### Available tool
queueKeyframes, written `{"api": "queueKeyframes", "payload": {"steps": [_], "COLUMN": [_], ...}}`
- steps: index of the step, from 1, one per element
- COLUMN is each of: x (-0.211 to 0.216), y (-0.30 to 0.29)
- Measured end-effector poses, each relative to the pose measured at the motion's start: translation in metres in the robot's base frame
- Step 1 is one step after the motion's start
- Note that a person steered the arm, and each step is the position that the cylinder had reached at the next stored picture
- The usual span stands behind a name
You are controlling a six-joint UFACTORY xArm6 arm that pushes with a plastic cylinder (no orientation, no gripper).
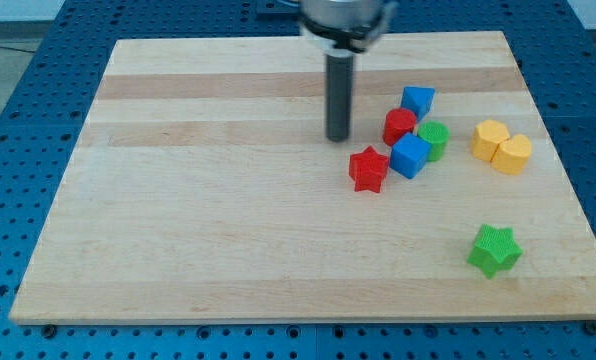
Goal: Push the red star into the left of the green star
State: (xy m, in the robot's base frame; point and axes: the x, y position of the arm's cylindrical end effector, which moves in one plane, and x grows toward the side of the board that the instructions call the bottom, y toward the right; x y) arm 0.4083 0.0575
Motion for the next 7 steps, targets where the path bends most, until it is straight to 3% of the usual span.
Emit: {"api": "queueKeyframes", "payload": {"steps": [2,4,6,7], "x": [0.075,0.057,0.117,0.128], "y": [0.040,-0.007,0.000,0.030]}}
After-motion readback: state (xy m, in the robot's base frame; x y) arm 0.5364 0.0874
